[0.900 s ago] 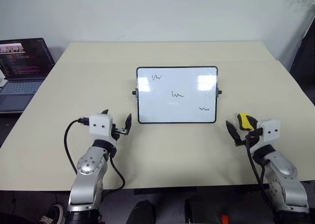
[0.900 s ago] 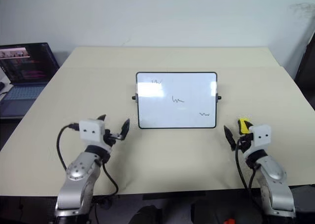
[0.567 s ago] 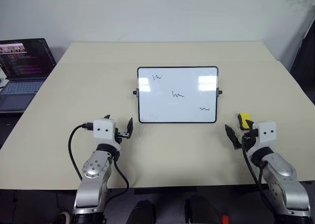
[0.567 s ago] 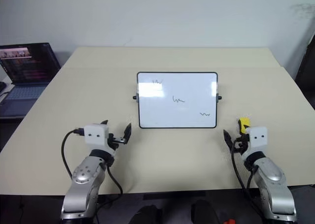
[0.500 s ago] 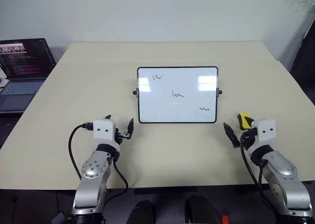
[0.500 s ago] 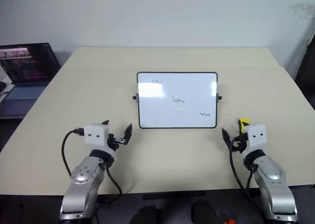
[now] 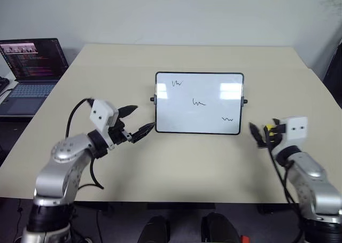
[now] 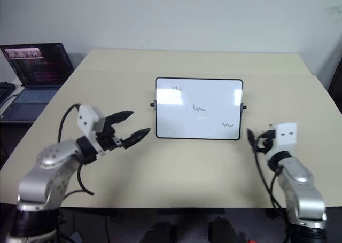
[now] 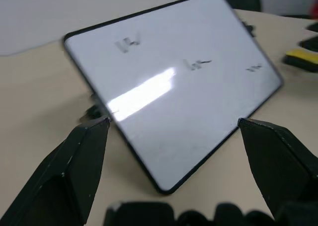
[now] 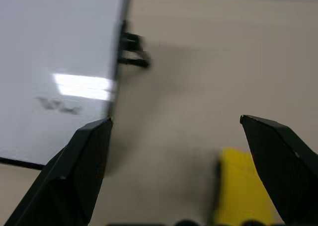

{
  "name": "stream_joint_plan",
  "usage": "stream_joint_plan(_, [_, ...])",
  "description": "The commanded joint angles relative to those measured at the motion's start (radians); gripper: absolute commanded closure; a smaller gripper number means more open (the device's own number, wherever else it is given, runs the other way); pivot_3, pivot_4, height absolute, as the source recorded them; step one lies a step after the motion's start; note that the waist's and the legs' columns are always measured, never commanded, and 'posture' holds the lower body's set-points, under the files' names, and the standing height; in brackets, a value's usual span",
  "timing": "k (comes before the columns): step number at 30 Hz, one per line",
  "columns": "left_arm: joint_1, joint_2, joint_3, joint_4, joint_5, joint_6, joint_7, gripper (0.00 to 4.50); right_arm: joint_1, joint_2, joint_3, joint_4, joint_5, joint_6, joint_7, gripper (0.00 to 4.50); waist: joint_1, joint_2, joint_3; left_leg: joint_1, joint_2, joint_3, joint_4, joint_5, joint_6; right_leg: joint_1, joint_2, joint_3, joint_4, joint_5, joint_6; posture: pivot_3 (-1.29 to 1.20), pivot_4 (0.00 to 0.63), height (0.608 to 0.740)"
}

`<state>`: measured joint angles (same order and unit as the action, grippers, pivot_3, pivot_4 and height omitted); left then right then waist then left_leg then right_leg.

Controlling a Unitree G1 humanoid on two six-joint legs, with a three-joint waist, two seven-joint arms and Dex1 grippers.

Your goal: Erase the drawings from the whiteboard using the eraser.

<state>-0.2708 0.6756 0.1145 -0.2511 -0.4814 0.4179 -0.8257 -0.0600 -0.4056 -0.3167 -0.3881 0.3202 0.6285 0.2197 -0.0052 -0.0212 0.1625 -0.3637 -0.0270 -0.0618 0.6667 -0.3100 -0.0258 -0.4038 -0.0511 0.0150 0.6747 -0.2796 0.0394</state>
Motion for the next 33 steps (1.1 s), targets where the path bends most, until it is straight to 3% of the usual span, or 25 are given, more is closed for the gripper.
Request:
stream_joint_plan(1, [-0.062, 0.015, -0.056, 0.021, 0.012, -0.012, -0.076, 0.0, -0.025, -0.029, -0.035, -0.038, 0.035, 0.118, -0.017, 0.05, -0.006, 0.001, 0.0, 0.0, 0.001, 0.001, -0.001, 0.0, 0.0, 0.0, 0.0, 0.0, 0.0, 0.0, 0.0, 0.0, 0.15, 0.74])
stream_joint_plan(12, [-0.206, 0.023, -0.201, 0.019, 0.029, -0.018, -0.257, 0.0, -0.151, 0.009, -0.015, 0.076, 0.025, 0.201, -0.067, 0.05, -0.026, 0.001, 0.001, 0.0, 0.002, 0.003, -0.001, 0.0, 0.0, -0.001, 0.001, 0.001, 0.0, 0.0, 0.0, 0.0, 0.15, 0.74])
stream_joint_plan(33, [-0.166, 0.042, -0.174, 0.009, 0.046, -0.018, -0.238, 0.0, -0.293, 0.013, -0.02, 0.405, -0.015, 0.045, -0.059, 0.05, -0.027, 0.001, 0.001, 0.0, 0.003, 0.004, -0.001, 0.0, 0.001, -0.001, 0.001, 0.002, 0.0, 0.0, 0.0, 0.0, 0.15, 0.74])
